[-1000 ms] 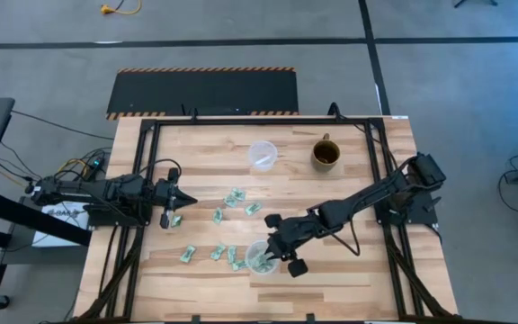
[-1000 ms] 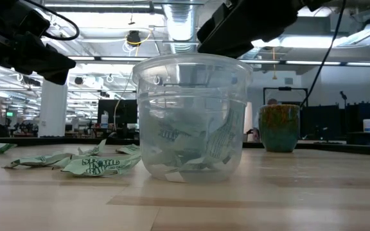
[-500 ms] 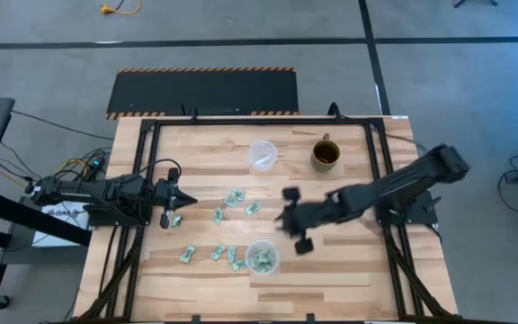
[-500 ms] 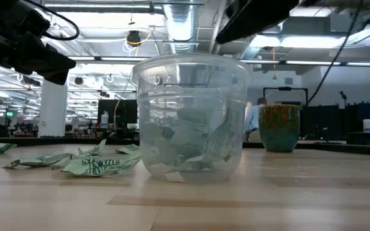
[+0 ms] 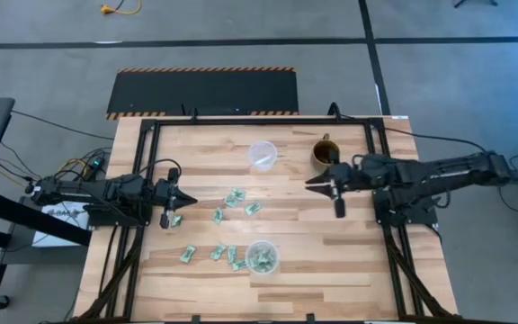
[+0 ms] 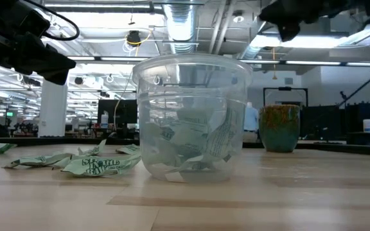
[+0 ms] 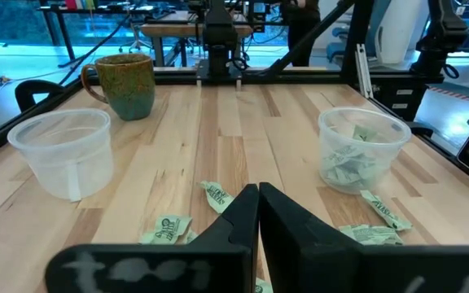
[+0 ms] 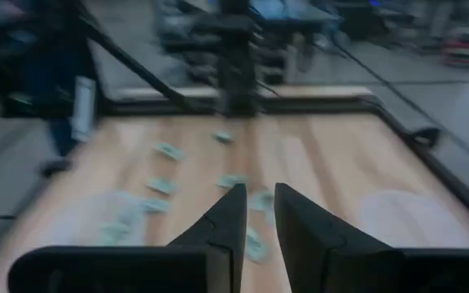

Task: Pick and place Stevia / Truvia into bins
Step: Put the stevia packet into the top transparent container

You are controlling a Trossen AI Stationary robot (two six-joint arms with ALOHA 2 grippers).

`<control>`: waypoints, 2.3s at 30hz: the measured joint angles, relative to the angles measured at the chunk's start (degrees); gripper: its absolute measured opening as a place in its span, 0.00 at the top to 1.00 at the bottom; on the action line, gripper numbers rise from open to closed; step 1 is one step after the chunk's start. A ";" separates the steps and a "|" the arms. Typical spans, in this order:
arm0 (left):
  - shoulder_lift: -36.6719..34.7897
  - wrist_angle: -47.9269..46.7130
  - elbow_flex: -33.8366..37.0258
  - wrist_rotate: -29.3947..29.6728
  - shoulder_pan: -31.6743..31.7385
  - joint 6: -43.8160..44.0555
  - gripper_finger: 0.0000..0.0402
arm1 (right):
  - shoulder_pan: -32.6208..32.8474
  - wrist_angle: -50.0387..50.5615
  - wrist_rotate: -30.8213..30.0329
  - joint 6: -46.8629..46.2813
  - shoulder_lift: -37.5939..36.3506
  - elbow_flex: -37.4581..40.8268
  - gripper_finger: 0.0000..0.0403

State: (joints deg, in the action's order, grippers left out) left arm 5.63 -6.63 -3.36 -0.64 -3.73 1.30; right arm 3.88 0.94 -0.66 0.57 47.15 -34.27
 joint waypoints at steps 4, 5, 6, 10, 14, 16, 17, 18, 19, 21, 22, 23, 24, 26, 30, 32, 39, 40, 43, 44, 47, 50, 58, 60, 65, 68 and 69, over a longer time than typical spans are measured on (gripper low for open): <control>0.00 0.00 0.01 0.00 0.00 0.00 1.00 | -0.15 0.28 4.30 0.95 -5.49 3.72 0.85; 0.00 0.00 0.01 0.00 0.00 0.00 1.00 | -0.28 0.41 4.05 0.67 -6.76 4.68 0.85; 0.00 0.00 0.01 0.00 0.00 0.00 1.00 | -0.41 0.24 3.80 0.53 -8.13 5.75 0.85; 0.00 0.00 0.00 0.00 0.00 0.00 1.00 | -1.29 -0.09 3.37 -0.79 -13.28 10.52 0.85; 0.00 0.00 0.00 0.01 0.00 0.01 1.00 | -2.22 -0.22 3.29 -2.50 -17.96 13.23 0.85; 0.00 0.00 0.00 0.00 0.00 0.00 1.00 | -2.29 -0.26 3.19 -1.64 -20.03 13.96 0.85; 0.00 0.00 0.00 0.00 0.00 0.00 1.00 | -2.48 0.02 2.85 -1.02 -21.18 14.22 0.85; 0.00 0.00 0.02 0.00 0.00 0.00 1.00 | -2.68 0.00 2.24 -0.74 -22.48 14.43 0.85; 0.00 0.00 0.00 0.00 0.00 0.00 1.00 | -2.93 -0.16 2.08 -0.58 -23.81 14.53 0.85; 0.00 0.00 0.02 0.00 0.00 0.00 1.00 | -3.33 -0.28 1.96 -0.59 -26.23 14.88 0.85; 0.00 0.00 0.01 0.00 0.00 0.00 1.00 | -3.47 -0.19 1.99 -0.59 -27.21 14.96 0.85; 0.00 0.00 0.00 0.00 0.00 0.00 1.00 | -3.64 0.02 2.01 -0.58 -28.06 14.96 0.85; 0.00 0.00 0.00 0.01 0.00 0.00 1.00 | -3.65 0.26 2.03 -0.58 -28.69 14.98 0.85; 0.00 0.00 0.00 0.00 0.00 0.00 1.00 | -3.65 0.21 2.03 -0.60 -29.43 15.00 0.85; 0.00 0.00 0.00 0.00 0.00 0.00 1.00 | -3.65 0.28 2.05 -0.60 -30.06 15.00 0.85; 0.00 0.00 0.02 0.00 0.00 0.00 1.00 | -3.64 0.33 2.05 -0.60 -29.98 15.00 0.85; 0.00 0.00 0.02 0.00 0.00 0.00 1.00 | -3.63 0.33 2.07 -0.59 -29.98 15.00 0.85; 0.00 0.00 0.02 0.00 0.00 0.02 1.00 | -3.63 0.32 2.07 -0.60 -29.98 15.00 0.85; 0.00 0.03 0.02 0.19 0.00 -3.96 1.00 | -3.63 0.34 2.07 -0.60 -29.98 15.00 0.85; 0.00 0.01 0.02 0.64 0.00 -6.85 1.00 | -3.63 0.34 2.07 -0.60 -29.98 15.00 0.85; 0.00 0.00 0.02 1.01 0.00 -12.25 1.00 | -3.63 0.34 2.07 -0.60 -29.98 15.00 0.85; 0.00 0.02 0.02 1.09 0.00 -13.63 1.00 | -3.63 0.34 2.09 -0.60 -29.98 15.00 0.85; 0.00 2.78 0.36 -0.73 0.00 -4.54 1.00 | -3.63 0.34 2.09 -0.60 -29.98 15.00 0.85; 0.02 6.10 0.44 -1.66 0.00 3.30 1.00 | -3.63 0.34 2.09 -0.60 -29.98 15.00 0.85; 0.02 13.67 0.35 -1.58 0.00 12.47 1.00 | -3.63 0.34 2.09 -0.60 -29.98 15.00 0.85; 0.02 17.33 0.33 -1.44 0.00 13.68 1.00 | -3.63 0.34 2.09 -0.60 -29.98 15.00 0.85; 0.02 18.68 0.33 -1.60 0.00 12.66 1.00 | -3.63 0.34 2.09 -0.60 -29.98 15.00 0.85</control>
State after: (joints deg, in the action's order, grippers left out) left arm 5.65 12.04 -3.03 -2.24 -3.73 13.96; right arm 0.25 1.28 1.43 -0.03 17.17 -19.27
